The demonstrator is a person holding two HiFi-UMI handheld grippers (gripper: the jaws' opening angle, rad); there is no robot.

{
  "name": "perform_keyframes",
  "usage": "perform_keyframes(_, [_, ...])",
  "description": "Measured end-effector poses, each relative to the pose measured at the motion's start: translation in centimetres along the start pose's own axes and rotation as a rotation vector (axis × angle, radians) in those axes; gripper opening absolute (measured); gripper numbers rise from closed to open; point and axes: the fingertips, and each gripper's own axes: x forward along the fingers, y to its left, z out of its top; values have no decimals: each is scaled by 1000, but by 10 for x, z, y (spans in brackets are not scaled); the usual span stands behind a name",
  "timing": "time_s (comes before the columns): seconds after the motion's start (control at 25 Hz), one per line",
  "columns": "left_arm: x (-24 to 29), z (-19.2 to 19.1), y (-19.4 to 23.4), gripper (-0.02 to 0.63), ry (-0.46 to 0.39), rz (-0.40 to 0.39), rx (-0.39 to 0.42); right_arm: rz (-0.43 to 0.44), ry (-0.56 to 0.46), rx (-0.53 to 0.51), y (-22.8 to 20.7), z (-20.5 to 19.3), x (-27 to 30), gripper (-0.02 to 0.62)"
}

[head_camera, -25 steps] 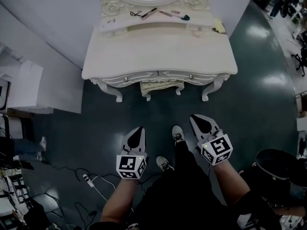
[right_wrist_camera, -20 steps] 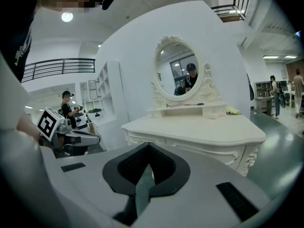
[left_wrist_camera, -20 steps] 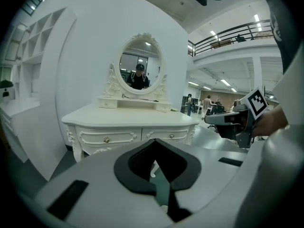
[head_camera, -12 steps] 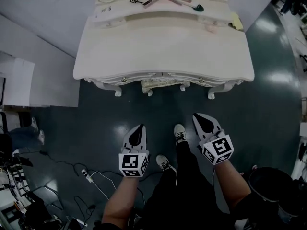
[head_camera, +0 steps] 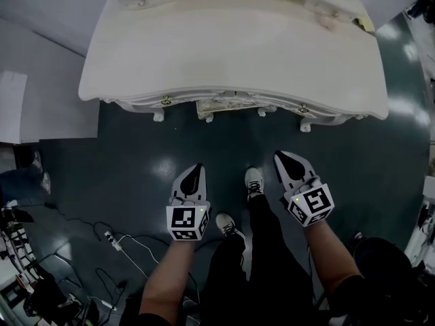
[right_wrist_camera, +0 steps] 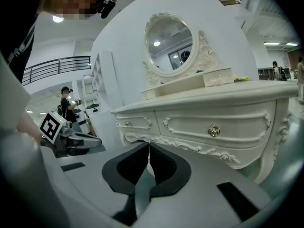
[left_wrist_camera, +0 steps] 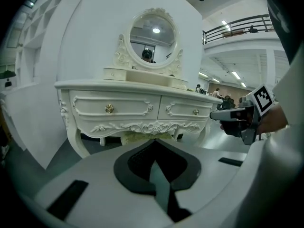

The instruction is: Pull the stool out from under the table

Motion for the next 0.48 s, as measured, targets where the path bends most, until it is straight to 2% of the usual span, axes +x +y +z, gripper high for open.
perform_keyframes(0.28, [39, -54, 18, 5, 22, 2, -2, -41, 11, 10, -25, -55, 36, 29])
perform_keyframes(0.48, [69, -81, 31, 5, -1, 1, 16, -48, -1, -18, -40, -88, 58, 37])
